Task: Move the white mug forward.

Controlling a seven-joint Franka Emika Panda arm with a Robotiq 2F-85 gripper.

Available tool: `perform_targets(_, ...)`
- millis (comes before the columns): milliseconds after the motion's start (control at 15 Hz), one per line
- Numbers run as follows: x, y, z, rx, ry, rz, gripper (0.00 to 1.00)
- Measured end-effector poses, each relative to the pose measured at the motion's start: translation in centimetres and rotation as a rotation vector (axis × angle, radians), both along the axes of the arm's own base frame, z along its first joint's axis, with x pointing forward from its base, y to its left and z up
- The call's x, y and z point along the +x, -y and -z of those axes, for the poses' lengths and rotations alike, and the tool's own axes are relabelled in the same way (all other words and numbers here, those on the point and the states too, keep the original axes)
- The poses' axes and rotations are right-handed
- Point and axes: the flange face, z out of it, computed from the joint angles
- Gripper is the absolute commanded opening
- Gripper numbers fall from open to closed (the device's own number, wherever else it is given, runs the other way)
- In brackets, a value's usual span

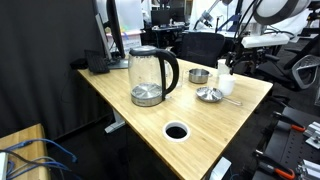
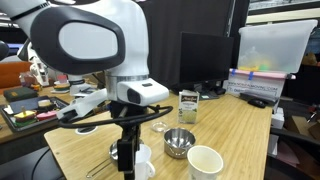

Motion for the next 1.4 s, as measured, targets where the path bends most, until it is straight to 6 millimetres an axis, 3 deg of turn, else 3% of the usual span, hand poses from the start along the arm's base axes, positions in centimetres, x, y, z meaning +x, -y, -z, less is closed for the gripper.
perform_targets(267,0.9,1.9,1.3,0.006,-0.023,0.064,1.00)
perform_targets(667,1.3,2.4,3.5,0.014,-0.070,0.085,0.98)
perform_targets(733,1.5,2.4,3.6,0.013,-0.071,0.084,0.81)
perform_targets(800,1.7,2.3,3.6,0.013,-0.071,0.080,0.73)
perform_targets(1400,2.5,0.5,3.6,0.020,-0.067,0.050,0.09)
